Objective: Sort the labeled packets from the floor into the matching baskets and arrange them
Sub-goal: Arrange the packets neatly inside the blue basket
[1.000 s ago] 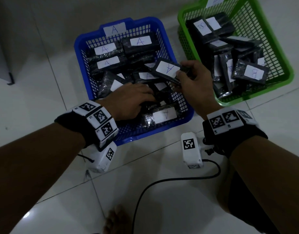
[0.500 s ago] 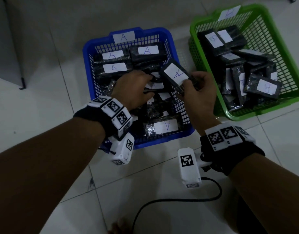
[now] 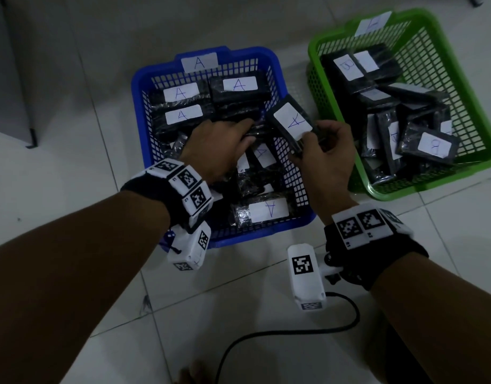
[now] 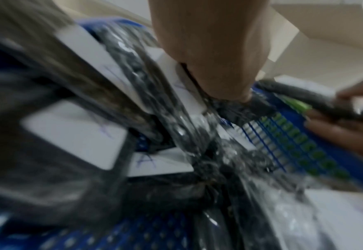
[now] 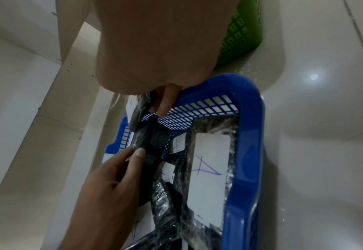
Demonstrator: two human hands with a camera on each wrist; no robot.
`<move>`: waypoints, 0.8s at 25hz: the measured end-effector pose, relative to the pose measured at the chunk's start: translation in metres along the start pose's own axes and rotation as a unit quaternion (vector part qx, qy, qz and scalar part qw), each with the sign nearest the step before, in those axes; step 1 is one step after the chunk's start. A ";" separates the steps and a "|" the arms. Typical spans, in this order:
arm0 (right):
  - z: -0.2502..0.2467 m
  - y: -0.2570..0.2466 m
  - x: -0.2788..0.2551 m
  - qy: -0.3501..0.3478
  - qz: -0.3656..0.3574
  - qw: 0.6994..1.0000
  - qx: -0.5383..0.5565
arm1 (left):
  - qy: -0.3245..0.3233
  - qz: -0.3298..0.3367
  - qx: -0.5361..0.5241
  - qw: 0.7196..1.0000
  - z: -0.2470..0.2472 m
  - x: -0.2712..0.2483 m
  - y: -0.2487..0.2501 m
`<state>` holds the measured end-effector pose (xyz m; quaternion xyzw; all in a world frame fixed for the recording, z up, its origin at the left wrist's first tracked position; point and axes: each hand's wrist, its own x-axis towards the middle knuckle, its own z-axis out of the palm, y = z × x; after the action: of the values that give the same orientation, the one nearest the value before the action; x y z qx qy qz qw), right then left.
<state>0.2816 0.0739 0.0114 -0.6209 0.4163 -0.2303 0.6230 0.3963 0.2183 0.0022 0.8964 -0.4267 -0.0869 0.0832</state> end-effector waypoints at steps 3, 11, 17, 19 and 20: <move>0.002 -0.003 0.000 -0.006 -0.001 1.000 0.015 | 0.027 0.041 -0.079 0.996 -0.006 -0.018 -0.010; 0.013 -0.018 -0.009 -0.054 -0.014 0.998 -0.027 | 0.050 0.133 -0.144 0.979 -0.023 -0.057 -0.015; 0.024 -0.017 -0.014 -0.196 -0.009 0.967 -0.162 | 0.099 0.075 -0.141 0.982 -0.039 -0.080 -0.026; 0.027 -0.010 -0.020 -0.272 -0.011 0.931 -0.242 | 0.139 0.032 -0.138 0.980 -0.035 -0.076 -0.029; 0.025 -0.006 -0.022 -0.299 -0.019 0.915 -0.271 | 0.141 0.017 -0.144 0.979 -0.033 -0.071 -0.030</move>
<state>0.2914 0.1058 0.0195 -0.8137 0.2450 0.0755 0.5217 0.3816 0.2948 0.0333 0.8707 -0.4089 -0.0185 0.2726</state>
